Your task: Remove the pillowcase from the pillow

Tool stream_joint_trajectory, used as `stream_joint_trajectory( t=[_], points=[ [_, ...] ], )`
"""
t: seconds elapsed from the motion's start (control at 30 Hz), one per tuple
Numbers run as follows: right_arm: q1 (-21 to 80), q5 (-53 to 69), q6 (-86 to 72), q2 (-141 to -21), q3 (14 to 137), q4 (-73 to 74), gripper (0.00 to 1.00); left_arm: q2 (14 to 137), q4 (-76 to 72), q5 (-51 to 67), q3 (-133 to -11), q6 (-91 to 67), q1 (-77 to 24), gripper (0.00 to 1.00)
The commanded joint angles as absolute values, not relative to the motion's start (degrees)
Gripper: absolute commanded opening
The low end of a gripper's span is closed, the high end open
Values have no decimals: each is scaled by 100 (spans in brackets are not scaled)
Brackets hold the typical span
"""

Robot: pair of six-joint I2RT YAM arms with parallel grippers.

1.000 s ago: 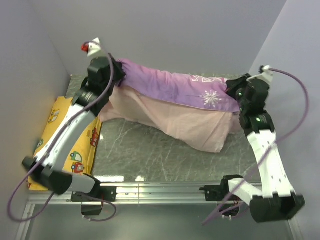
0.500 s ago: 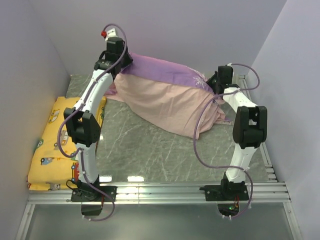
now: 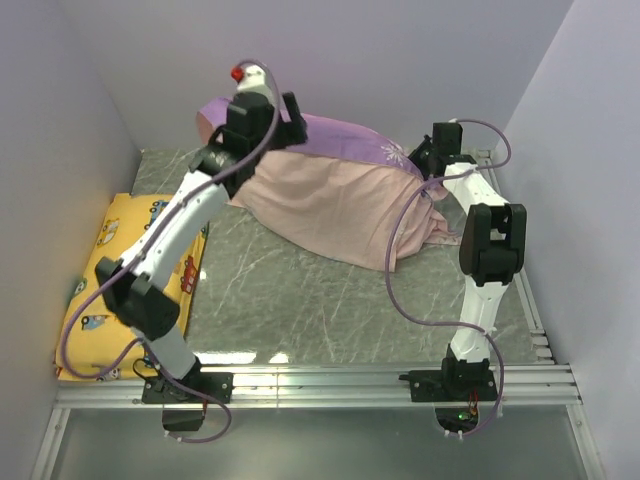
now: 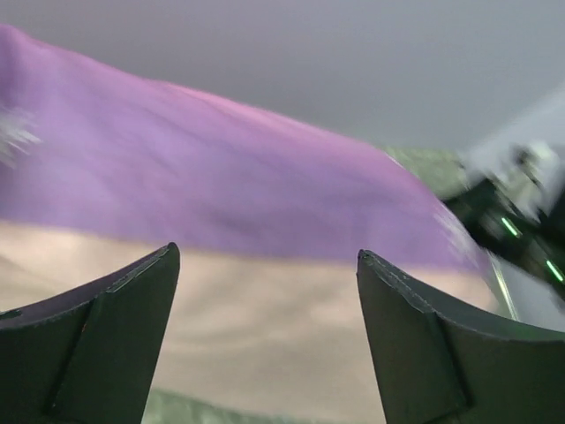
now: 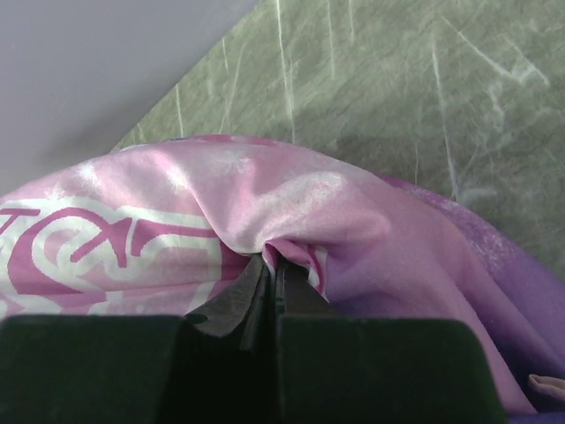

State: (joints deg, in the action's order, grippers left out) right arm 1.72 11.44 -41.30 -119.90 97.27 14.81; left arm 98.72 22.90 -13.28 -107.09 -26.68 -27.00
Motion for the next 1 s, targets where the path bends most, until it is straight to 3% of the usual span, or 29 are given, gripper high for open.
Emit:
stream_joint_trajectory(
  t=[0.0, 0.23, 0.33, 0.37, 0.63, 0.7, 0.83, 0.87, 0.93, 0.97],
  points=[
    [343, 1301, -3876, -12480, 9624, 2750, 0, 8932, 2101, -2020, -9995, -2469, -3321, 87],
    [351, 1318, -3771, -12235, 9352, 2619, 0, 8411, 521, -1601, -7202, -2830, -3937, 90],
    [360, 1336, -3718, -12147, 9238, 2619, 0, 8647, -508, -1302, -6821, -2830, -3946, 92],
    [360, 1336, -3709, -12120, 9211, 2619, 0, 8744, -684, -1240, -6733, -2787, -3946, 99],
    [413, 1187, -3463, -11725, 9000, 2646, 6, 9597, -1925, -1414, -6626, -2927, -3946, 98],
    [439, 1160, -3419, -11576, 8948, 2645, 8, 9781, -1767, -1686, -6872, -2892, -3946, 86],
    [474, 1143, -3358, -11347, 8842, 2602, 10, 9923, -1416, -2048, -7355, -2716, -3955, 42],
    [475, 1160, -3357, -11268, 8816, 2575, 11, 9940, -1258, -2083, -7435, -2638, -3955, 22],
    [475, 1143, -3322, -11241, 8815, 2593, 12, 9914, -1117, -2153, -7593, -2602, -3955, 5],
    [466, 1134, -3314, -11241, 8833, 2654, 12, 9818, -933, -2179, -7629, -2602, -3955, 0]
  ],
)
